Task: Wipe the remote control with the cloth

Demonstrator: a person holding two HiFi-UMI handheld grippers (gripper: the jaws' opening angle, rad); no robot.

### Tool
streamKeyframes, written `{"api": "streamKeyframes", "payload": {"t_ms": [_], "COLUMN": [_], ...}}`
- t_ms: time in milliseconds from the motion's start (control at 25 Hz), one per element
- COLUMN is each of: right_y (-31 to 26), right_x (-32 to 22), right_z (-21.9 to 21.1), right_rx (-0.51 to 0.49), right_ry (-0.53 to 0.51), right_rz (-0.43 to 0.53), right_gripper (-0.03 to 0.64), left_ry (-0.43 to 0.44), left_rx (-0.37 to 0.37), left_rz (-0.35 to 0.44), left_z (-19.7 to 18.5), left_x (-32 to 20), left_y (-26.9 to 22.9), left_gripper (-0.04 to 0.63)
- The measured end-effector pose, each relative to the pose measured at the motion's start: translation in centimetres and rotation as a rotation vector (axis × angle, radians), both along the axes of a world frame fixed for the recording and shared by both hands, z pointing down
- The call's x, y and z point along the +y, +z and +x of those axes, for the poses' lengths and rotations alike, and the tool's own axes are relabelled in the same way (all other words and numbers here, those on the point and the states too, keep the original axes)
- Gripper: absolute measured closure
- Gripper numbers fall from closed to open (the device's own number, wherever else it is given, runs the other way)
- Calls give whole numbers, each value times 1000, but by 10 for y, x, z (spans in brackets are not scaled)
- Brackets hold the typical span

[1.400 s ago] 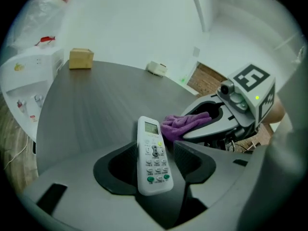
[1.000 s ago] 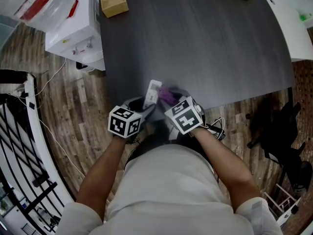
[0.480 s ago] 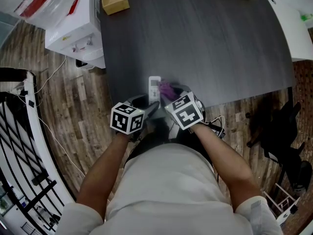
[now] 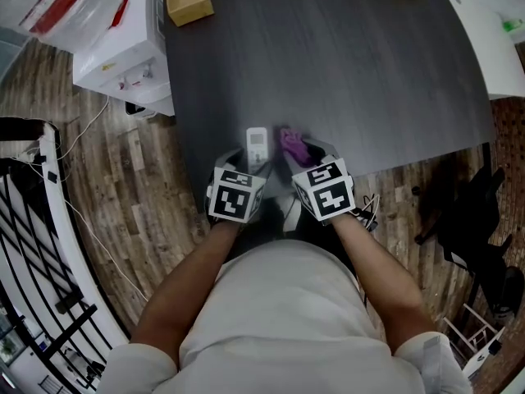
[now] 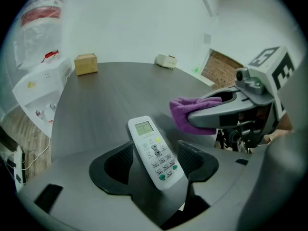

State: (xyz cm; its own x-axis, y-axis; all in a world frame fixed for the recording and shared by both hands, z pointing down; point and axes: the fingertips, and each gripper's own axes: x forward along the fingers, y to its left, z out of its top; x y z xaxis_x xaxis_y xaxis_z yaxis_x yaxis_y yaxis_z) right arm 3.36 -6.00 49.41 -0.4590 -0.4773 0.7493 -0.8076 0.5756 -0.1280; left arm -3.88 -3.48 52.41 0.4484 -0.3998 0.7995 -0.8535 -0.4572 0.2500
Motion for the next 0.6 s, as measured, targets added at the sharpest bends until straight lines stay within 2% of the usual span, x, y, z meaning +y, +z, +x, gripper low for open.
{"api": "streamKeyframes", "payload": {"t_ms": [200,320,600], "right_y": [3,8,10], "right_x": [3,7,18], "right_z": [13,14,-2], "right_rx": [7,11,6], "right_ry": [39,41,25], "right_rz": [-18,-31,-41], "right_gripper": [486,486,486], "left_ry": [-2,2,34], "left_rx": [-92,-122,-174], "left_rz": [-29,-43,51], "left_z": [5,6,3], "left_x": [-6,-7,-16], "left_y": [14,23,9], "left_gripper": [301,298,299]}}
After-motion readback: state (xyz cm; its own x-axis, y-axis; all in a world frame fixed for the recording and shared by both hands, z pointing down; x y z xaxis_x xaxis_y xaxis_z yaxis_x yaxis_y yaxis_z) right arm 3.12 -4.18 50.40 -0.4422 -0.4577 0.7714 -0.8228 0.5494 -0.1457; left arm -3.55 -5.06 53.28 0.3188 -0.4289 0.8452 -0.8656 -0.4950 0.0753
